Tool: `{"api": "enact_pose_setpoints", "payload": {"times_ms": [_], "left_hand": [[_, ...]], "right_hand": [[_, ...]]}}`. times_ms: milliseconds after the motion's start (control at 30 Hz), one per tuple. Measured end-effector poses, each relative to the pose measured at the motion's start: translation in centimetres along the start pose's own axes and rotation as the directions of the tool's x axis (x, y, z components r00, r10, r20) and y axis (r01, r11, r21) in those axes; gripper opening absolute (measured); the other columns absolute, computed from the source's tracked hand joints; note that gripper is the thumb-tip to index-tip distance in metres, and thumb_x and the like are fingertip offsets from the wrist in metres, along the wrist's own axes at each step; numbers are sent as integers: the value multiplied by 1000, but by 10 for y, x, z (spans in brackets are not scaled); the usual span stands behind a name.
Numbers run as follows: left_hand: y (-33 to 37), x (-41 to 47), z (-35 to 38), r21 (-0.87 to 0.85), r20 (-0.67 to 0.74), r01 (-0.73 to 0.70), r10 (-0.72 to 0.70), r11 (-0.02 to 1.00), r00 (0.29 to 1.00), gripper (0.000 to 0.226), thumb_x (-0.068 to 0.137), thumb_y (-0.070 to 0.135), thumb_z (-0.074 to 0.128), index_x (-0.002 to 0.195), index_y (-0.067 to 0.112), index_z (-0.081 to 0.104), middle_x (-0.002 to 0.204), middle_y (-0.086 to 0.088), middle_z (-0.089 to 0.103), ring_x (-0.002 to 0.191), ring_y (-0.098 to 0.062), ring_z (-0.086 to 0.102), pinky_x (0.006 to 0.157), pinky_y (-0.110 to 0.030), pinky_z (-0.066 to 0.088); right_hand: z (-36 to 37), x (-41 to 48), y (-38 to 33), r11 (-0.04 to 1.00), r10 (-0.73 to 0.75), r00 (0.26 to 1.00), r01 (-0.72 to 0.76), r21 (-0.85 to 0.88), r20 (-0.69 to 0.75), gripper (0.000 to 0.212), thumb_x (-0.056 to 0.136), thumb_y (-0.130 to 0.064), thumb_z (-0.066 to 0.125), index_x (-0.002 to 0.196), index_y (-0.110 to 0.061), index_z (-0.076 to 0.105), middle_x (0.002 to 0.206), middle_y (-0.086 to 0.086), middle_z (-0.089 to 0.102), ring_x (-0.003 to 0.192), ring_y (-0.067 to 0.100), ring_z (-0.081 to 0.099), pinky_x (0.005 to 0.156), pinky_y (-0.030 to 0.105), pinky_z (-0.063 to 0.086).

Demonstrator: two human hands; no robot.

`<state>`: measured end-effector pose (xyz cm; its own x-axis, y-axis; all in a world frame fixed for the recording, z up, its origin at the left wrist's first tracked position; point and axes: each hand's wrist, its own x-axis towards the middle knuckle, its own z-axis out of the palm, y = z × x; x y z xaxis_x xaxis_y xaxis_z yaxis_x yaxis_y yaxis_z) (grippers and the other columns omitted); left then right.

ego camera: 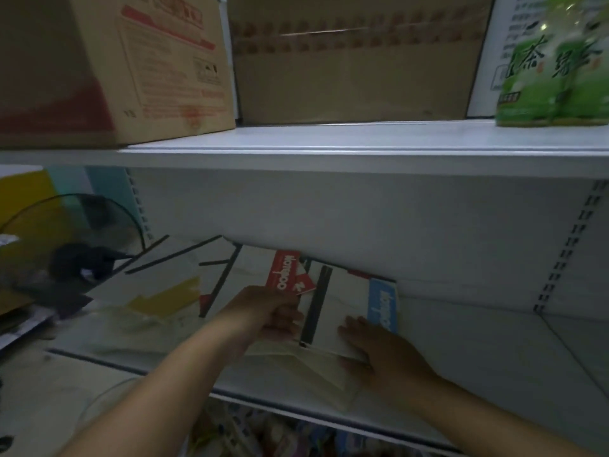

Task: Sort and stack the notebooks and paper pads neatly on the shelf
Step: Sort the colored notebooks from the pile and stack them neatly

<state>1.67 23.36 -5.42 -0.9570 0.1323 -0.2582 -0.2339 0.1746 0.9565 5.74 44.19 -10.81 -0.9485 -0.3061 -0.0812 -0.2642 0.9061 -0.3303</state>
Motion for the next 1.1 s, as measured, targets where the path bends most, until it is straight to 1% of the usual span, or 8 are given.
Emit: {"api": "enact_pose_setpoints", "payload": {"times_ms": [100, 300, 400, 467, 567, 900, 967, 1100], "left_hand": [[-5, 7, -9, -30, 84, 22, -20, 999, 996, 21, 92, 15, 56, 98, -3, 66, 83, -19, 72, 67, -26, 68, 60, -33, 57], [-1, 14, -19, -240, 296, 146, -71, 960, 953, 41, 91, 34, 55, 114, 1, 63, 103, -20, 70, 88, -31, 69, 78, -41, 57], [-5, 11, -24, -221, 334, 183, -102, 958, 937, 27, 94, 15, 48, 116, 4, 60, 102, -19, 71, 88, -33, 70, 69, -38, 55], [-8, 15, -37, -186, 175, 74, -41, 980, 984, 27, 92, 5, 46, 115, 11, 60, 100, -17, 70, 89, -34, 67, 69, -40, 53], [-2, 19, -66, -197, -6, -23, 22, 980, 1000, 21, 94, 10, 47, 106, 22, 59, 95, -12, 66, 85, -30, 63, 73, -40, 53], [-8, 15, -126, -144, -48, -61, 54, 988, 997, 30, 89, 4, 54, 116, 18, 57, 103, -15, 66, 94, -34, 62, 72, -36, 51], [-7, 14, -131, -142, -69, -64, 55, 988, 996, 30, 88, 2, 53, 114, 15, 59, 102, -16, 66, 93, -35, 61, 70, -37, 52], [-7, 9, -135, -150, -105, -115, 100, 982, 990, 26, 88, 1, 50, 107, 15, 61, 97, -14, 66, 89, -33, 61, 64, -35, 53]], "right_hand": [[13, -2, -8, 997, 44, 996, -39, 70, -81, 98, 66, -86, 8, 147, -33, 23, 151, -23, 3, 134, -8, -3, 113, 15, 4], [22, -9, -32, 977, -213, 731, 154, -148, -649, 37, 99, -32, 31, 127, -25, 54, 132, -13, 52, 119, 15, 55, 94, 27, 47], [28, -4, -55, 926, -376, 773, 302, -225, -512, 38, 100, -42, 32, 132, -28, 47, 140, 0, 50, 129, 21, 46, 105, 36, 41], [28, 4, -61, 958, -254, 865, 165, -233, -432, 70, 88, -71, 23, 148, -39, 9, 159, -2, 6, 145, 17, 12, 117, 43, 16], [32, 11, -48, 990, 117, 963, -132, -47, -245, 117, 46, -96, -4, 137, -29, -36, 136, -11, -51, 132, 7, -40, 112, 30, -19], [29, 12, -34, 994, 104, 986, -108, -18, -133, 106, 58, -86, -6, 149, -32, 1, 145, -20, -17, 137, 0, -17, 112, 20, -11], [32, 11, -35, 962, 206, 921, -128, 242, -329, 91, 69, -86, 14, 145, -37, 21, 150, -17, 16, 140, 2, 18, 109, 11, 15], [19, 10, -36, 861, 431, 518, 11, 509, -739, 85, 77, -81, 15, 125, -27, 60, 111, -2, 68, 97, 15, 65, 70, 11, 40]]}}
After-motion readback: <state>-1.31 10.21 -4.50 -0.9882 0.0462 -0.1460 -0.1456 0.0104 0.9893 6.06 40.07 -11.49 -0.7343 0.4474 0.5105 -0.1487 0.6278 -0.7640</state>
